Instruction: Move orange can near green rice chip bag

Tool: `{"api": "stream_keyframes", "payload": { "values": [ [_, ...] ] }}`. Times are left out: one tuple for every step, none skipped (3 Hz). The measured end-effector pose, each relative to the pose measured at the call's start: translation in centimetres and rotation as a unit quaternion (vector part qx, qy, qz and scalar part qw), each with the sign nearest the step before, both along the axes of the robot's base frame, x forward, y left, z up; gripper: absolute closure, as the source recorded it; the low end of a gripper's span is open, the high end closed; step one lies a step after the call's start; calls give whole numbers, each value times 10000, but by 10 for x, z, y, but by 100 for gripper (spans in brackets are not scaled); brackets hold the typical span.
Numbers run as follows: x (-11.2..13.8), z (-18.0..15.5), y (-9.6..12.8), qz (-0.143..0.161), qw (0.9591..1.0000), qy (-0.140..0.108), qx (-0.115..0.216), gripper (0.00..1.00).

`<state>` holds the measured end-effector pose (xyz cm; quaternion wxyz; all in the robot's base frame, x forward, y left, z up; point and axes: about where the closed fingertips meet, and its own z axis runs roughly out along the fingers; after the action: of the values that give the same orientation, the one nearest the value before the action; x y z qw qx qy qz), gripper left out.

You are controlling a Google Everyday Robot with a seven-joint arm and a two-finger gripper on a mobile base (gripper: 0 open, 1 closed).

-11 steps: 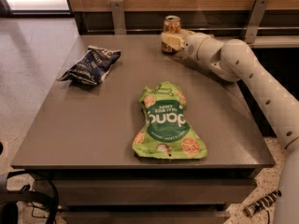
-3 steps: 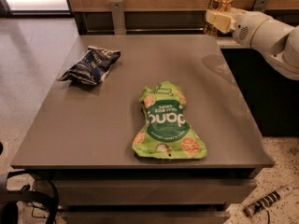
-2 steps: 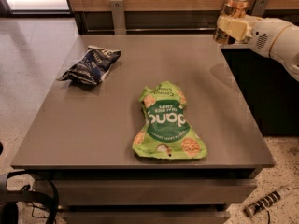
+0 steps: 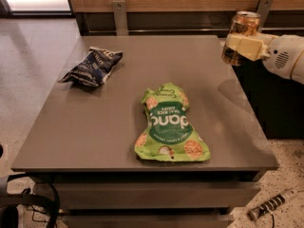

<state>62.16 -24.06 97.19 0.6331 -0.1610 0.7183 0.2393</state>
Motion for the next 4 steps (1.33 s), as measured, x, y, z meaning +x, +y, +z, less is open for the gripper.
{"api": "stream_keyframes", "payload": {
  "values": [
    [-45,-29,20,168,9997,134,134,100],
    [-83,-52,44,336,9994,28,82,100],
    [-108,-68,58,533,9985,-94,-128,100],
    [-116,-74,60,586,9979,-123,-254,100]
  ]
}}
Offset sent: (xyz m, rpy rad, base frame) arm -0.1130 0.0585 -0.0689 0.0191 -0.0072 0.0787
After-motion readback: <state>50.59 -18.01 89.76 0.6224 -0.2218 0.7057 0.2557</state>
